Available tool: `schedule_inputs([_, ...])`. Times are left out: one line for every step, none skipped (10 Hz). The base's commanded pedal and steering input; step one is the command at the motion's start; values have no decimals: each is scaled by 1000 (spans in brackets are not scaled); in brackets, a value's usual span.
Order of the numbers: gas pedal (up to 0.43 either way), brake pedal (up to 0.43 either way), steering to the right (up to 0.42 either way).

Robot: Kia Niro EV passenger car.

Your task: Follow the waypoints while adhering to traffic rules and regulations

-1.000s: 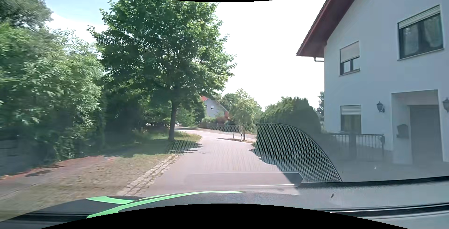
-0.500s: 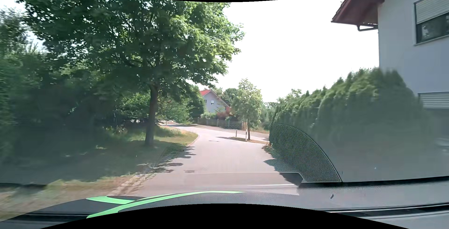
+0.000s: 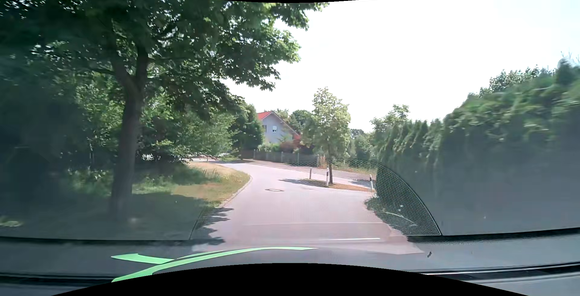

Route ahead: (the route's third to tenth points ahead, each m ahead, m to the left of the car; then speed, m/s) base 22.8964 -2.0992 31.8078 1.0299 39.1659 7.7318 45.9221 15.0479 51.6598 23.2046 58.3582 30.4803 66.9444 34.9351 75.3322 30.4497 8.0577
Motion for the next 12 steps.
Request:
schedule_inputs([0, 122, -13])
schedule_inputs([0, 146, -16])
schedule_inputs([0, 152, -22])
schedule_inputs([0, 152, -23])
schedule_inputs([0, 152, -17])
schedule_inputs([0, 159, -13])
schedule_inputs([0, 165, -12])
schedule_inputs([0, 171, -13])
schedule_inputs([0, 171, -14])
schedule_inputs([0, 165, -16])
schedule_inputs([0, 165, -18])
schedule_inputs([0, 165, -25])
